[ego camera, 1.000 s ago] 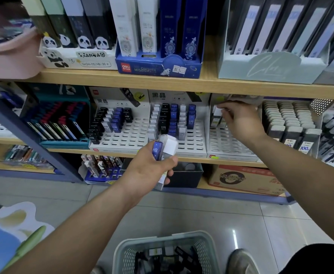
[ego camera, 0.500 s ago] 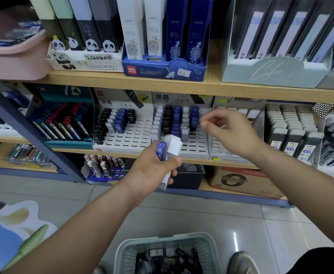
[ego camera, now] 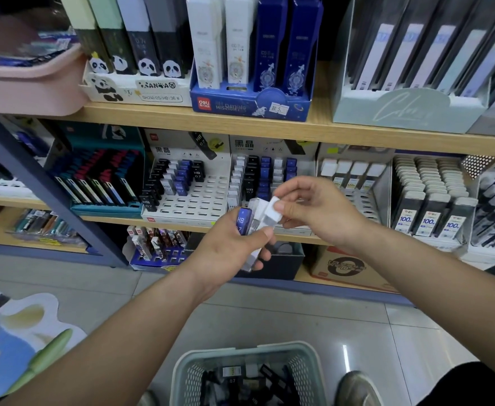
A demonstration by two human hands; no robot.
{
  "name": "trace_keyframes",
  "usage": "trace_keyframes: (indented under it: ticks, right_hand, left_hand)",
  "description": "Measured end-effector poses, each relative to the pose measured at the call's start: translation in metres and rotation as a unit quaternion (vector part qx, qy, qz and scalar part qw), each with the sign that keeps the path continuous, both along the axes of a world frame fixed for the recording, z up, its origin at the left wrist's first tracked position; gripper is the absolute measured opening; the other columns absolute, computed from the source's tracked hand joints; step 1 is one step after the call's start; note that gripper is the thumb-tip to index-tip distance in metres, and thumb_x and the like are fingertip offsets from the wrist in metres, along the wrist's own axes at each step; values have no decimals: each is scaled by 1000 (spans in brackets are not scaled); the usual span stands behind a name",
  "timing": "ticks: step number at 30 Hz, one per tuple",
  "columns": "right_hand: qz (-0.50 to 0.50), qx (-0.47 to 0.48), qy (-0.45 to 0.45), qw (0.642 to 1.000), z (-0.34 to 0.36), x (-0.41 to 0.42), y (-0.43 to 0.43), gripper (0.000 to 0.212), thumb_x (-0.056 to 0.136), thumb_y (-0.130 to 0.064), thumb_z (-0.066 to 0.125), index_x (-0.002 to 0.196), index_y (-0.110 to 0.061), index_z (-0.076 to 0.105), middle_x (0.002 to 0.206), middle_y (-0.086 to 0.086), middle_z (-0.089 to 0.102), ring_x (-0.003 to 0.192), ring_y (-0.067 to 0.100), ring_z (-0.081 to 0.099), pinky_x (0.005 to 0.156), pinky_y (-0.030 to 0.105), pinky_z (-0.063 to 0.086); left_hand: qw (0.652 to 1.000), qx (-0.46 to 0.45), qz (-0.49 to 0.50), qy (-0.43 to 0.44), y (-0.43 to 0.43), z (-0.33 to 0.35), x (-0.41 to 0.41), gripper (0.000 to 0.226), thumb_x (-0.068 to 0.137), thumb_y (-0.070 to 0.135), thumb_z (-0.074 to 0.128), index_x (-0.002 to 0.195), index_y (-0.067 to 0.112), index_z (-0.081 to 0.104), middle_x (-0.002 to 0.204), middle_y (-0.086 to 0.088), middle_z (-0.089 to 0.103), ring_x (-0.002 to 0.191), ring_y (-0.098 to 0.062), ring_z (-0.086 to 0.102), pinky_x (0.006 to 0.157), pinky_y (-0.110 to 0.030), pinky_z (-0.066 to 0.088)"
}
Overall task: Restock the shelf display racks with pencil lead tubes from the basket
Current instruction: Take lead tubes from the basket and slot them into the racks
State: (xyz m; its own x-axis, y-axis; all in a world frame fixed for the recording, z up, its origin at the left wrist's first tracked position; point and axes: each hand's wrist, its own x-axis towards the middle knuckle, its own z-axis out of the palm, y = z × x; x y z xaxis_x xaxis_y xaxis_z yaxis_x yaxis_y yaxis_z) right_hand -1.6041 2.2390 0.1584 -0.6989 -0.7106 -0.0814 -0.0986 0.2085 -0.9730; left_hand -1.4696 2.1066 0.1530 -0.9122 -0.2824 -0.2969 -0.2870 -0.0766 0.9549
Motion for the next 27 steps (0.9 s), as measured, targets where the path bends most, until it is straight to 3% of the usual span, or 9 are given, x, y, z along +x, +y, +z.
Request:
trace_keyframes:
  ticks: [6,11,16,20,27]
  right_hand:
    - [-66,-40,-15,997,5,-20,16,13,96,-2,59,105,-7,66,94,11,60,73,19,68,68,32,61]
    - [-151,-41,53,986,7,-48,42,12,95,-5,63,101,-14,69,95,10,68,79,23,70,72,37,62]
    - [-244,16,164,956,-9,-84,72,13,91,-7,69,92,-20,70,88,2,71,84,21,69,79,41,60]
    - [-263,61,243,932,-18,-100,78,9,91,-10,70,91,-19,68,89,-1,70,86,20,69,76,18,49]
    - [-227,124,298,919,-21,-103,70,13,93,-11,68,104,-9,73,89,-2,66,83,15,62,78,17,45]
  left_hand:
    - [1000,-21,7,-14,-1,-3,-2,11,98,16,62,109,13,61,86,-3,70,60,-10,59,53,-24,49]
    - [999,-37,11,-31,-1,-7,-3,10,98,15,63,106,11,60,84,-3,70,60,-10,59,54,-24,49]
    - [999,-27,14,-36,4,-10,-7,10,97,12,63,106,11,58,83,-3,71,61,-11,60,53,-24,49]
    - [998,-32,20,-43,8,-12,-9,11,95,8,64,104,13,59,83,-2,72,59,-10,61,54,-26,51]
    - [998,-40,21,-47,6,-15,-11,13,95,9,65,106,13,60,82,-2,73,60,-10,61,53,-23,50]
